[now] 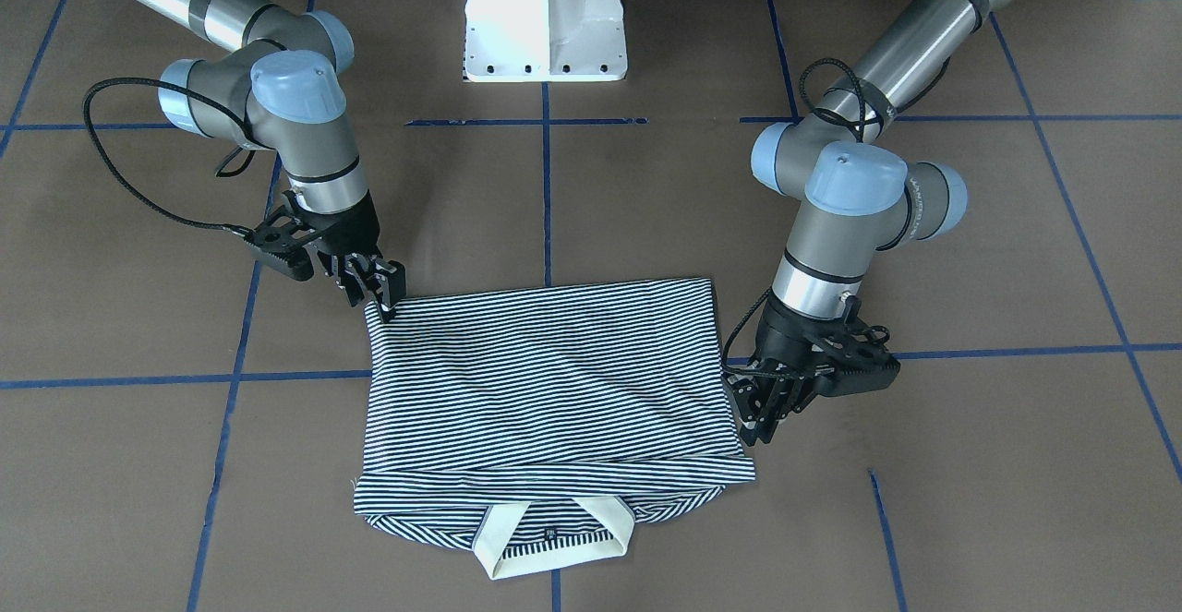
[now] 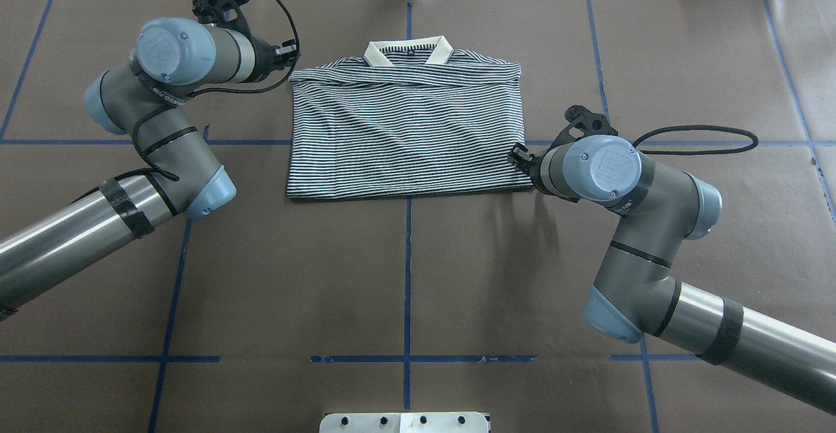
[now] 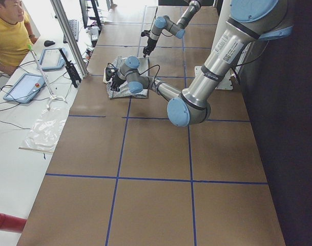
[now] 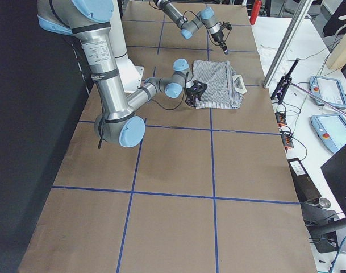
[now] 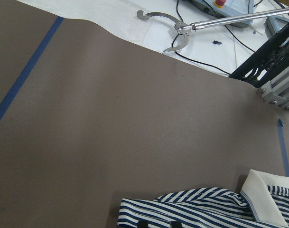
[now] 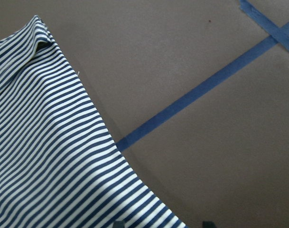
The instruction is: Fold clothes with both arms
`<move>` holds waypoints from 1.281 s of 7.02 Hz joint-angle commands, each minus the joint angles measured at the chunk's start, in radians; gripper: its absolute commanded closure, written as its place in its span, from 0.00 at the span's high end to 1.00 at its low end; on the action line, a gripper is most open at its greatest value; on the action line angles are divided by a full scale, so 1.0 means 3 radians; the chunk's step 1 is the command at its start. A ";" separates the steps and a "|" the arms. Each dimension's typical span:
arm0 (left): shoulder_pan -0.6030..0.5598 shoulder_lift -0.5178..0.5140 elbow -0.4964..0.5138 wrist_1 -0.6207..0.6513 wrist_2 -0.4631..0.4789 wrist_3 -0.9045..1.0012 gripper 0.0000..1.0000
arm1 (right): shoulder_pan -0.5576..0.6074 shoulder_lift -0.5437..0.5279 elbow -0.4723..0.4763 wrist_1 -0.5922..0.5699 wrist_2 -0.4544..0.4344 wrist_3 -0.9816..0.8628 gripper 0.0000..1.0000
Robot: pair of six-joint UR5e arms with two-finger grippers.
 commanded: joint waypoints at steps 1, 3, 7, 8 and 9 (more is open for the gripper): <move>0.0001 0.0002 0.0000 0.0000 0.0004 0.0003 0.29 | -0.0024 0.0034 -0.0066 0.0004 -0.0009 0.0002 0.62; 0.0001 0.0002 0.0000 0.0000 0.0009 0.0003 0.29 | -0.0034 0.0014 -0.0056 0.0004 -0.0014 -0.0003 0.00; 0.0001 -0.0008 -0.0005 0.0005 0.0004 0.0003 0.29 | -0.0201 -0.0346 0.0711 -0.0234 -0.0025 0.0017 0.00; 0.0001 -0.0013 -0.0031 0.0005 0.0004 0.0003 0.29 | -0.0456 -0.0668 0.1339 -0.0560 -0.0025 0.0032 0.00; 0.0001 -0.0008 -0.0051 0.0005 -0.0001 0.0003 0.29 | -0.0808 -0.0970 0.1826 -0.0832 -0.0010 0.0210 0.00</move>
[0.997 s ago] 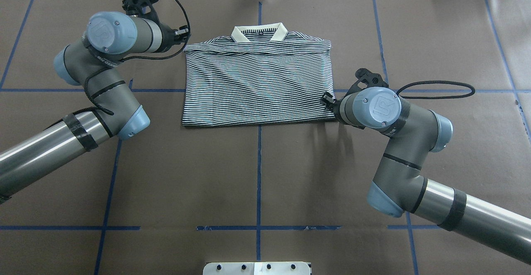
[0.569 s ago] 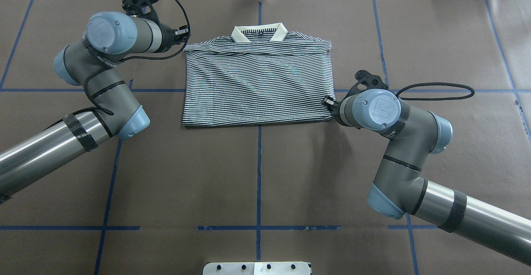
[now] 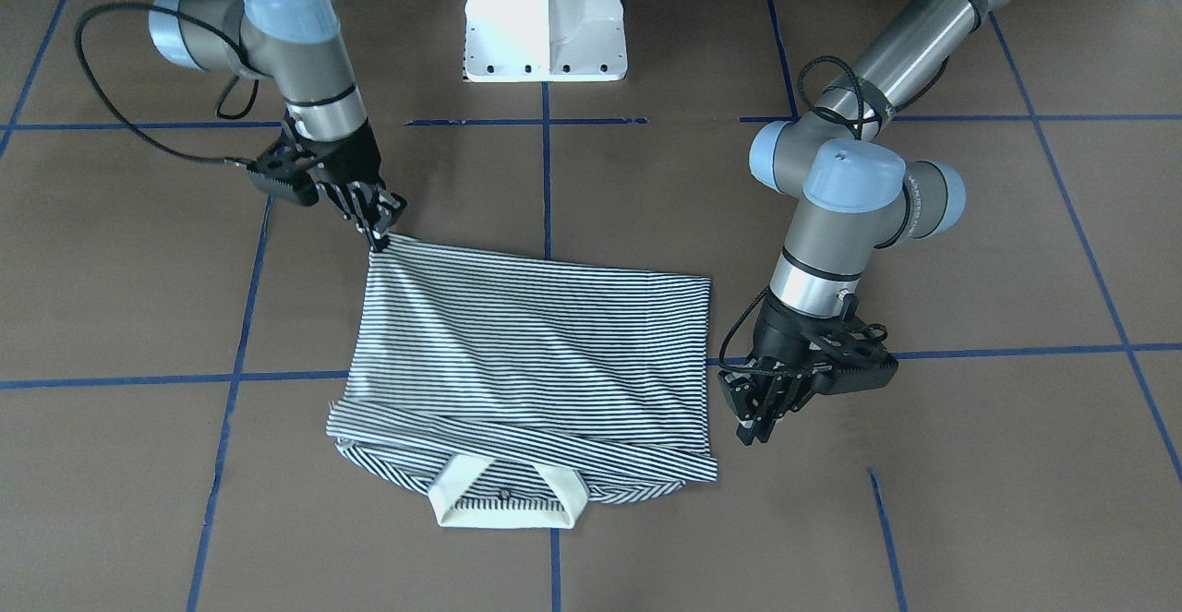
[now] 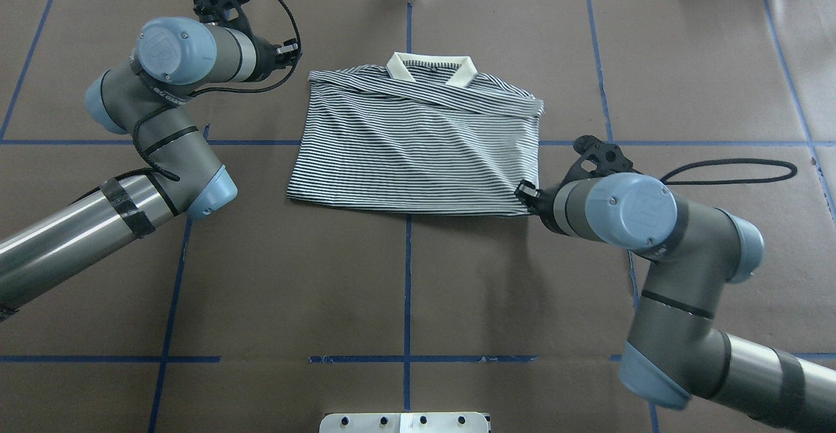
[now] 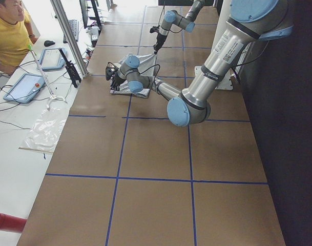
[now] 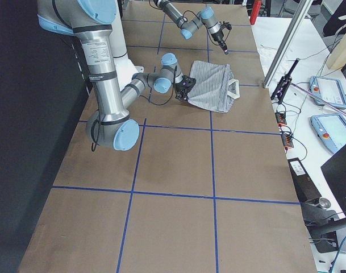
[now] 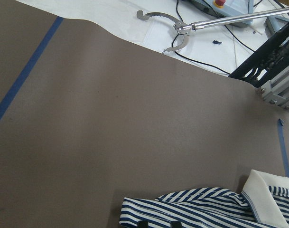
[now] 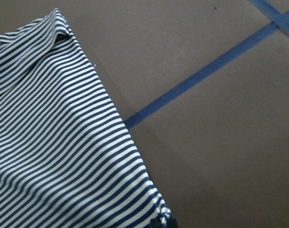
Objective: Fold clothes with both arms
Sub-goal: 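Drag the folded shirt with the right gripper toward the robot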
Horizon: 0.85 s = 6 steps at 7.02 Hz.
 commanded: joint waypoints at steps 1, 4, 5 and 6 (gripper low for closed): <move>0.0000 0.0001 -0.0024 -0.0005 -0.0009 0.0000 0.29 | -0.0695 -0.0631 0.1031 -0.0501 0.0057 0.0352 0.00; 0.0010 0.0006 -0.0080 -0.0010 -0.0024 -0.0005 0.29 | -0.1106 -0.0802 0.1290 -0.0564 0.0445 0.0374 0.24; 0.0061 0.0006 -0.0085 -0.0015 -0.0024 -0.0041 0.29 | -0.1224 -0.0797 0.1270 -0.0564 0.0400 0.0400 0.99; 0.0223 0.0036 -0.0207 -0.0010 -0.0029 -0.0208 0.29 | -0.1215 -0.0696 0.1275 -0.0564 0.0389 0.0405 1.00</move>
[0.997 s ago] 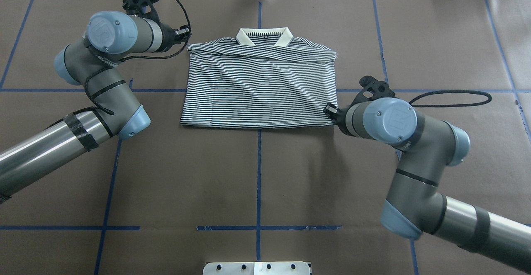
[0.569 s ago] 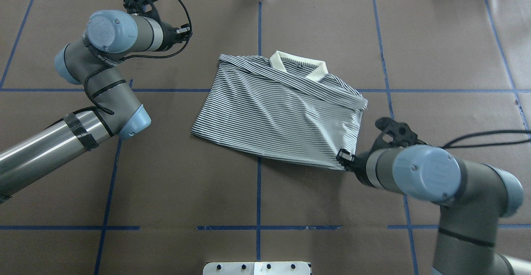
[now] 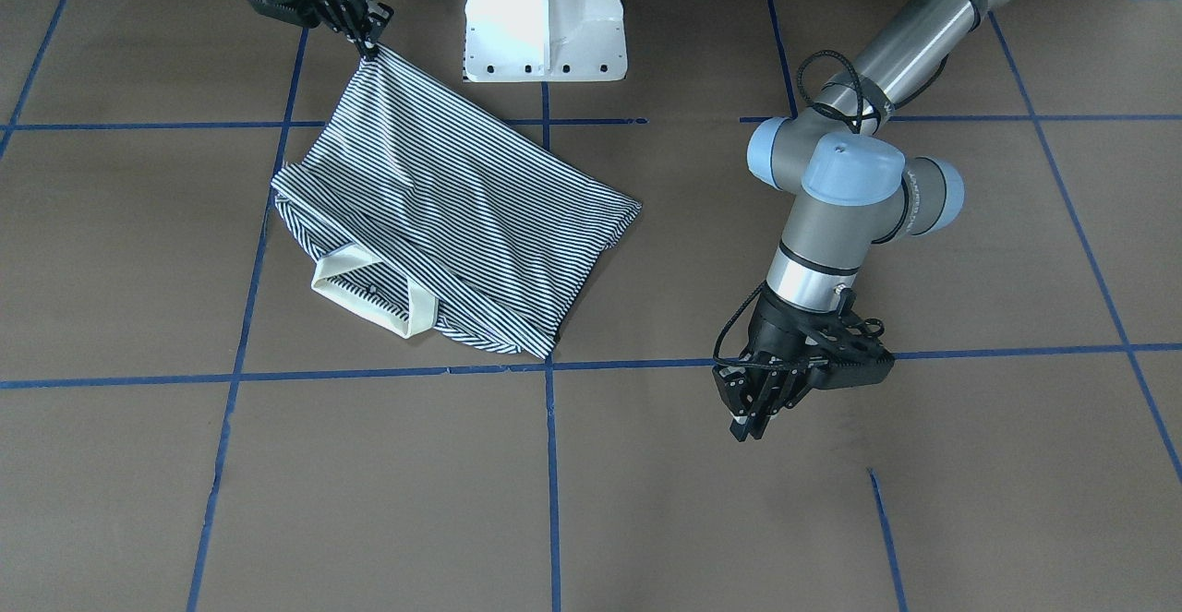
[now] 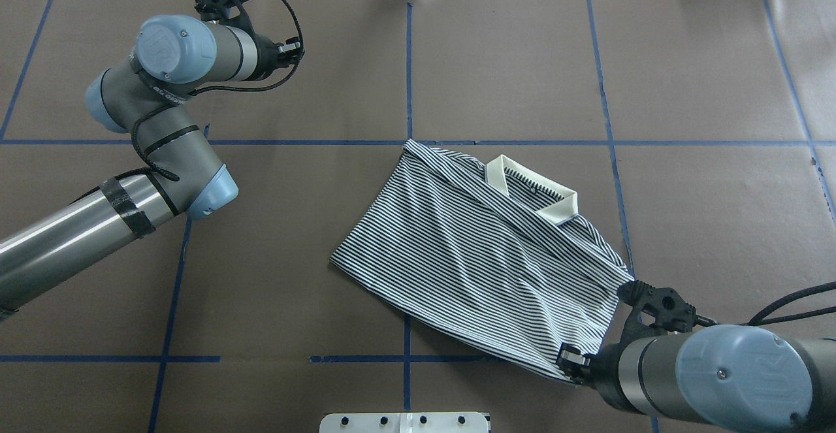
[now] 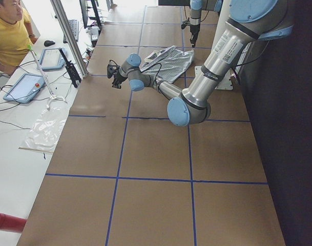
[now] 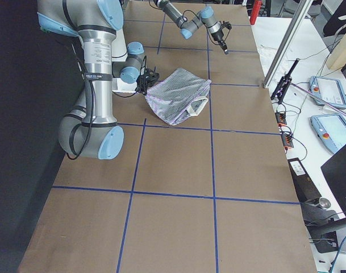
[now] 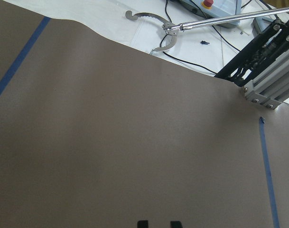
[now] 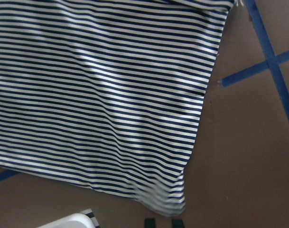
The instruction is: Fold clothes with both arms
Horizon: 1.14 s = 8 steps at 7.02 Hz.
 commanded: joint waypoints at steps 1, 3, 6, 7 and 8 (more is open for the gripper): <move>0.0327 0.0068 -0.0253 -0.0003 0.0001 -0.0370 0.29 | 0.0081 0.0092 0.0001 -0.0001 -0.0073 0.0013 1.00; 0.0512 0.0253 -0.0658 -0.0003 0.0001 -0.0526 0.29 | 0.0149 0.0189 -0.0034 -0.0007 -0.0512 0.0002 1.00; 0.0773 0.0293 -0.0957 0.0037 0.0001 -0.0810 0.33 | 0.0302 0.0424 -0.0167 -0.0012 -0.0764 -0.0018 1.00; 0.0951 0.0435 -0.1259 0.0063 0.0036 -0.1010 0.36 | 0.0505 0.0551 -0.0329 0.0009 -0.0764 -0.0038 1.00; 0.0983 0.0614 -0.1368 0.0094 0.0042 -0.1012 0.36 | 0.0714 0.0669 -0.0483 0.0009 -0.0759 -0.0064 1.00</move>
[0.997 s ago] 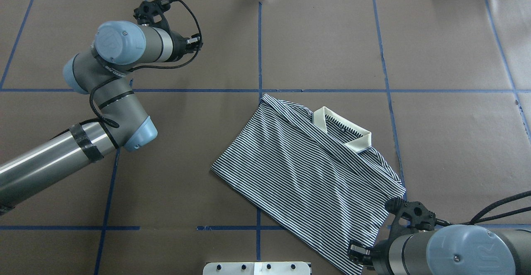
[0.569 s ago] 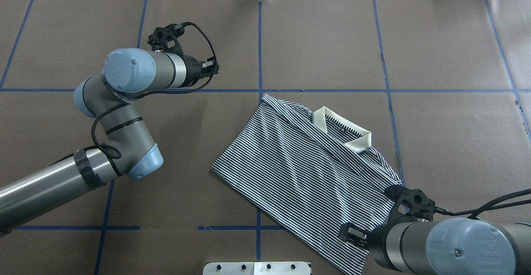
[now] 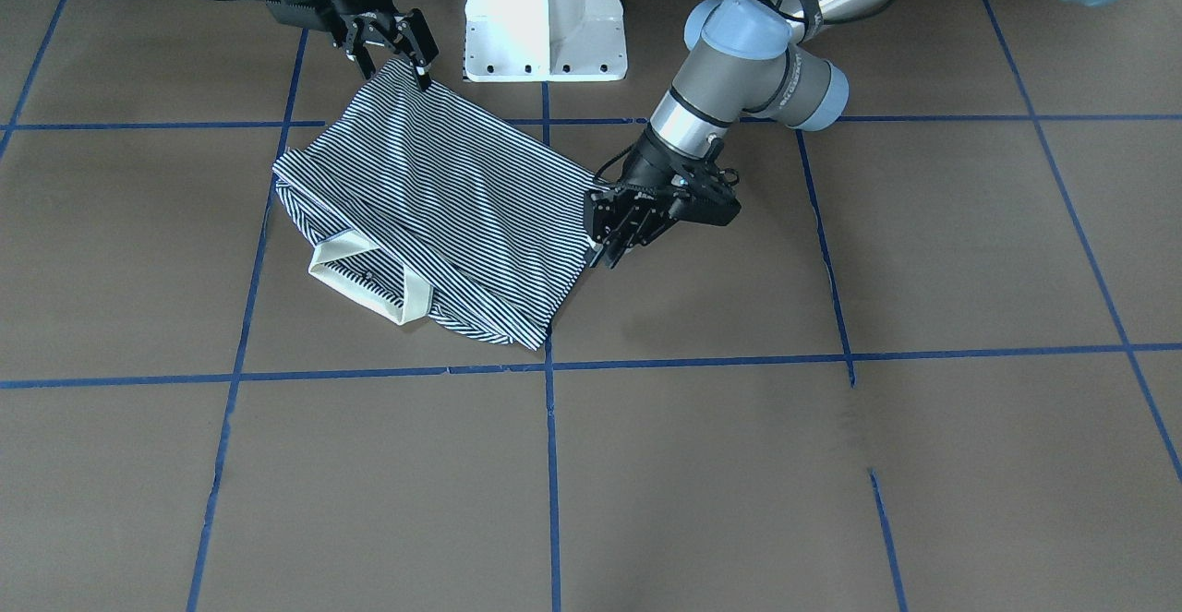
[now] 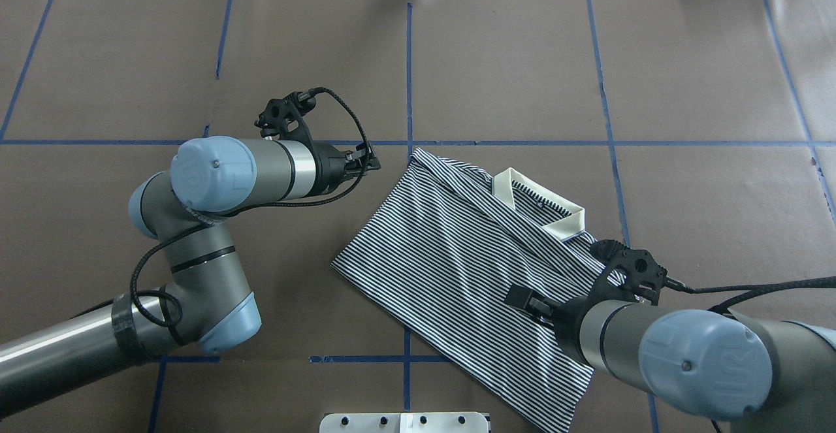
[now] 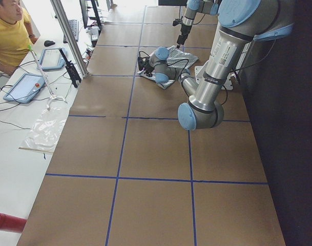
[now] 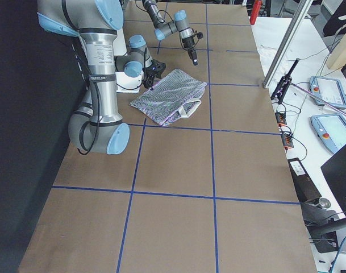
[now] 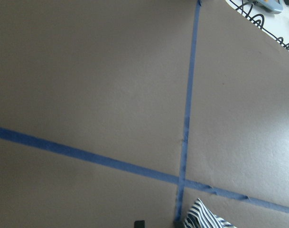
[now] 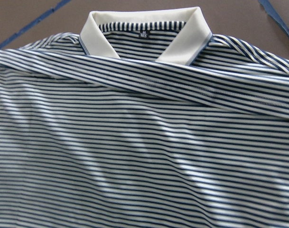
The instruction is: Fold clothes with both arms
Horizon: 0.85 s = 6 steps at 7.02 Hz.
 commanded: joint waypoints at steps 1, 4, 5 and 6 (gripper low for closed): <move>0.0102 0.0407 -0.0268 0.0035 0.0026 -0.0068 0.37 | 0.0412 0.0230 -0.0245 0.0011 0.0020 -0.0073 1.00; 0.0454 0.0242 -0.0324 0.0848 0.0331 -0.0053 0.41 | 0.0521 0.0251 -0.0383 0.0032 0.0035 -0.0349 1.00; 0.0465 0.0241 -0.0451 0.1096 0.0333 -0.0002 0.41 | 0.0511 0.0261 -0.0394 0.0037 0.0035 -0.0375 1.00; 0.0485 0.0261 -0.0463 0.1220 0.0353 0.0125 0.41 | 0.0506 0.0261 -0.0394 0.0037 0.0035 -0.0380 1.00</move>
